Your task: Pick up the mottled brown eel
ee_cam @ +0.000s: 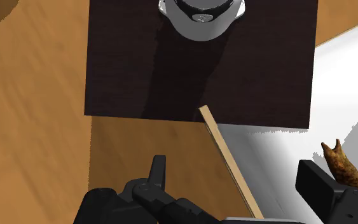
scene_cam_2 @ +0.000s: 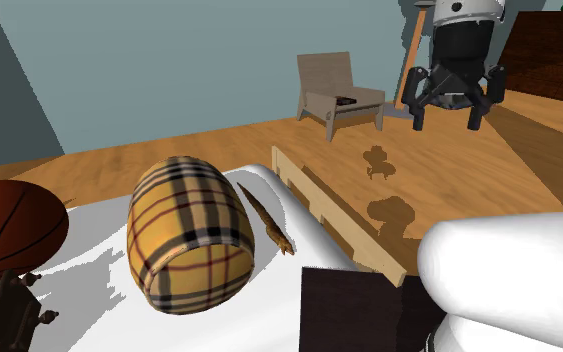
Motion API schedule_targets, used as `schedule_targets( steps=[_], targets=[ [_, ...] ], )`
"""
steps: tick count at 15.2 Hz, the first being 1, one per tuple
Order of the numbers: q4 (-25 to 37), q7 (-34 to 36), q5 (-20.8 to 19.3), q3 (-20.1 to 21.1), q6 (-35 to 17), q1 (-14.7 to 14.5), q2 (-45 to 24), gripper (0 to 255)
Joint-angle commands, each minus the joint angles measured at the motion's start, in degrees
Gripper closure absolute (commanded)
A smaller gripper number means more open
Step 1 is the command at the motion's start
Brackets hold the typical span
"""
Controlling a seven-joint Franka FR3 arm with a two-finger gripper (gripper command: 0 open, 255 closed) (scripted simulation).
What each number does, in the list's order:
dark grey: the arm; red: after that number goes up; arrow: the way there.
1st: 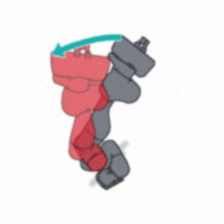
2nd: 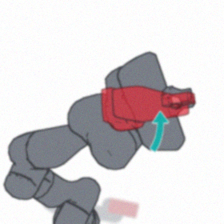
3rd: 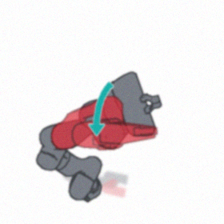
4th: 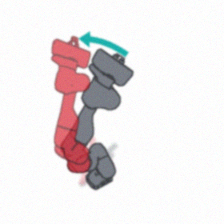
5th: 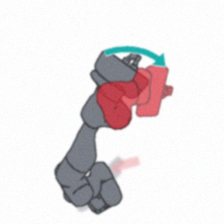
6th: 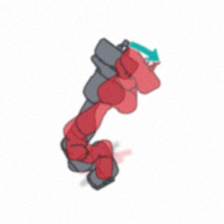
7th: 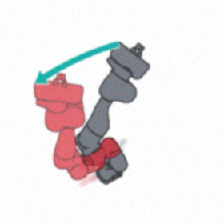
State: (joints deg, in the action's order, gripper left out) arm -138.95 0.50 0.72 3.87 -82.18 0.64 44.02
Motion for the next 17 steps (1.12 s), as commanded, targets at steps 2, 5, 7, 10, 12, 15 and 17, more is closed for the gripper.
schedule_targets(
  steps=[2, 5, 7, 10, 12, 15, 17],
  targets=[
    [-0.61, 0.28, 0.49, 0.77, -1.85, -0.50, -0.97, 0],
    [-2.02, 1.12, 1.80, 3.11, -7.42, -1.99, -4.31, 0],
    [-2.61, 1.70, 2.52, 4.68, -11.13, -2.94, -6.89, 0],
    [-2.95, 2.60, 3.32, 7.09, -16.64, -4.23, -11.23, 0],
    [-2.82, 3.26, 3.61, 8.71, -20.24, -4.99, -14.42, 0],
    [-2.10, 4.41, 3.60, 11.16, -25.47, -5.97, -19.58, 0],
    [-1.28, 5.32, 3.24, 12.77, -28.79, -6.51, -23.25, 0]
  ],
)
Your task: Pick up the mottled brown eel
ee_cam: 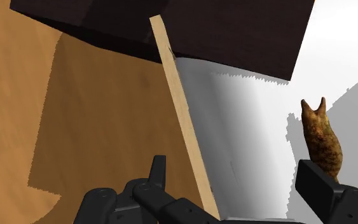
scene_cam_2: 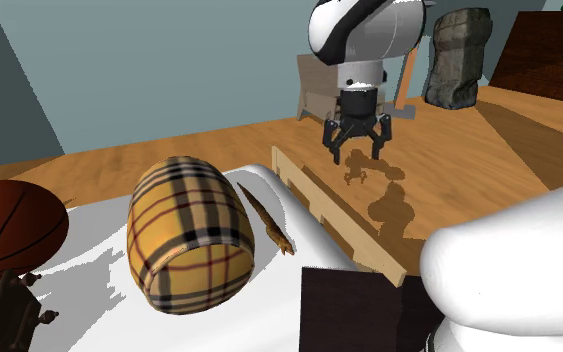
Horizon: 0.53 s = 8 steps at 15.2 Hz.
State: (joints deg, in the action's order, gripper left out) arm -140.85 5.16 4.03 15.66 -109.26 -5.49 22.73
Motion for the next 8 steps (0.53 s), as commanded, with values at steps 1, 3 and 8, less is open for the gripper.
schedule_targets(
  steps=[1, 3, 8],
  targets=[
    [1.14, 1.18, -0.38, 1.78, -3.30, -0.64, -3.85, 0],
    [2.37, 2.33, -1.28, 3.33, -6.36, -1.10, -7.75, 0],
    [6.60, 6.09, -5.35, 6.78, -13.00, -2.25, -18.06, 0]
  ],
)
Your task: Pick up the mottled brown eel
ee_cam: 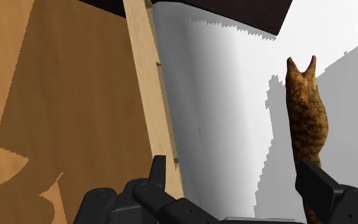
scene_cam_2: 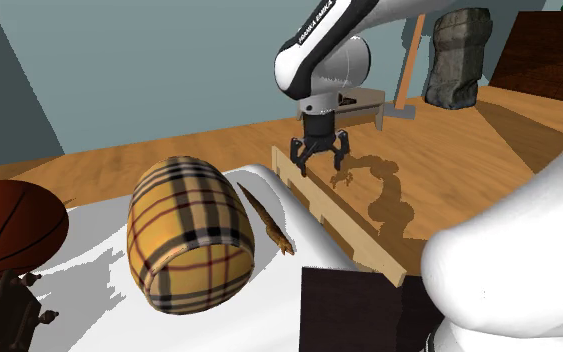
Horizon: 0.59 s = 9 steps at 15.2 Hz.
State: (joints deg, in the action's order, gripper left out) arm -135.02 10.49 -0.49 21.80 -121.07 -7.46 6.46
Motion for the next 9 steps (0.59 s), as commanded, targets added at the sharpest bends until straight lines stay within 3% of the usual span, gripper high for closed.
schedule_targets(
  steps=[1, 9],
  targets=[
    [1.82, 1.67, -1.97, 1.19, -2.31, -0.57, -3.93, 0],
    [12.49, 9.50, -13.34, 2.91, -8.20, -5.11, -21.38, 0]
  ],
)
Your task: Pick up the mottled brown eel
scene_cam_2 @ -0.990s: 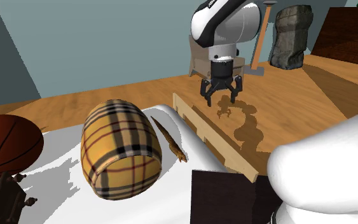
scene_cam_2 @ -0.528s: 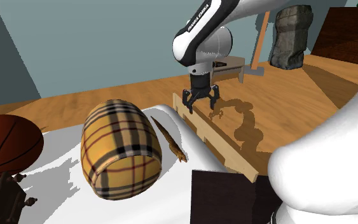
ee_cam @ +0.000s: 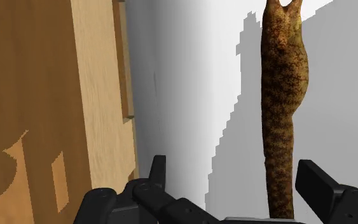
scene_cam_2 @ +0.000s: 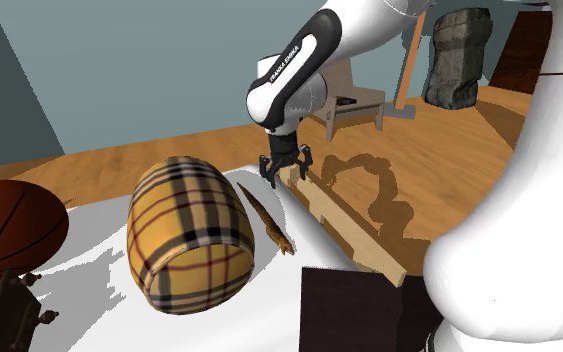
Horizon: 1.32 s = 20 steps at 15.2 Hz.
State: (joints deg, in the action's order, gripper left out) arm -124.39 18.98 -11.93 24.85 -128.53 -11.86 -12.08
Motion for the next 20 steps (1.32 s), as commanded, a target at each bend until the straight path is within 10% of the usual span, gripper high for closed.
schedule_targets(
  steps=[1, 9, 19, 20],
  targets=[
    [3.48, 1.87, -3.36, -0.28, -1.11, -1.59, -4.99, 0],
    [18.61, 6.25, -12.78, -2.72, -1.91, -10.00, -21.63, 0],
    [20.28, 7.92, -15.29, -4.58, -5.33, -11.72, -26.91, 0],
    [20.46, 7.88, -15.29, -4.59, -5.26, -11.74, -27.02, 255]
  ],
)
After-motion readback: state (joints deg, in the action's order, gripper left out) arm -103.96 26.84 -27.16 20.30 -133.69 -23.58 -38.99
